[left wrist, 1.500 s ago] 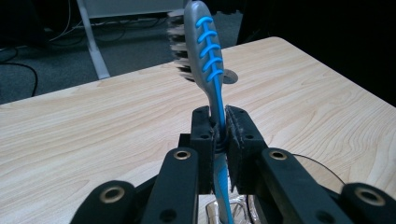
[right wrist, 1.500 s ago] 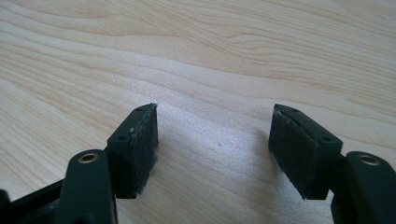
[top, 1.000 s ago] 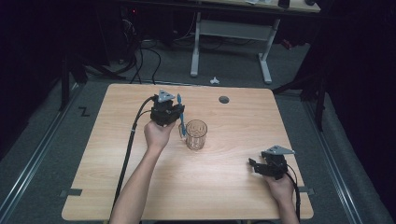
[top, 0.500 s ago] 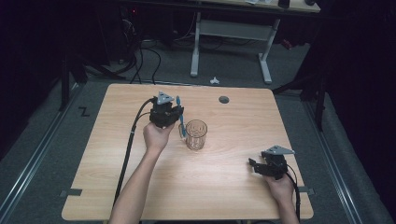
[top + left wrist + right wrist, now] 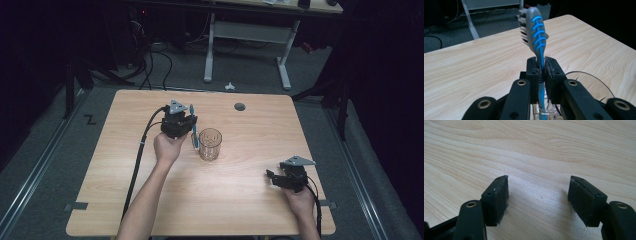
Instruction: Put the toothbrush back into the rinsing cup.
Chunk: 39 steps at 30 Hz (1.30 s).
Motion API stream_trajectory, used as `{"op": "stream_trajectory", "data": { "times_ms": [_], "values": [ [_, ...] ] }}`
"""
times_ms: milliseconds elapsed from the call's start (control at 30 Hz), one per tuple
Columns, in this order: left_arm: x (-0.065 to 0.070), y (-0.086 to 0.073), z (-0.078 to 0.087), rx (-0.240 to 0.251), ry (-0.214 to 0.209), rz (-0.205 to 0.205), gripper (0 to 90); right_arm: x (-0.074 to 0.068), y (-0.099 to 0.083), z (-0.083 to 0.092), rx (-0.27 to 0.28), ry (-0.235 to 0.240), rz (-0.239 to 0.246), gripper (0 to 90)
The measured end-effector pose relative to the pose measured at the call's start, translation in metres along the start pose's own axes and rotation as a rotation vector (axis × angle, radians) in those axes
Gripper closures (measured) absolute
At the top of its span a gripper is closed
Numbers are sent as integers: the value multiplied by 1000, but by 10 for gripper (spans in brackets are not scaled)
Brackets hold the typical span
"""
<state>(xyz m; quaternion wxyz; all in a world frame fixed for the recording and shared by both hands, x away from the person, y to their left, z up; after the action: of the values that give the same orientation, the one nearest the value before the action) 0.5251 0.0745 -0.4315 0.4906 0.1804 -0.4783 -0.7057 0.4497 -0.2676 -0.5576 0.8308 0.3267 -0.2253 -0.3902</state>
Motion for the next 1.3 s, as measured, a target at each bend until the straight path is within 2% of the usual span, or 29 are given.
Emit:
{"op": "stream_trajectory", "data": {
  "times_ms": [633, 1300],
  "values": [
    [-3, -6, 1, 13, -4, 11, 805, 0, 0, 0, 0, 0, 0, 335],
    [1, -9, 2, 28, -2, -19, 822, 0, 0, 0, 0, -1, 1, 335]
  ]
}}
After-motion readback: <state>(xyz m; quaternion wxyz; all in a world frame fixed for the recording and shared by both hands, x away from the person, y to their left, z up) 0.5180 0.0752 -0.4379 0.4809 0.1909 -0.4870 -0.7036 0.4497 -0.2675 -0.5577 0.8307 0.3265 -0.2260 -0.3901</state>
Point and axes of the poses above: each handheld gripper's, and its own axes: z roughly backward along the jaws, y roughly out of its top, x roughly to its right, the point moved 8 cm from there along -z, roughly forward along the jaws, and after that the axes turned 8 degrees about z, right-handed, at the moved point
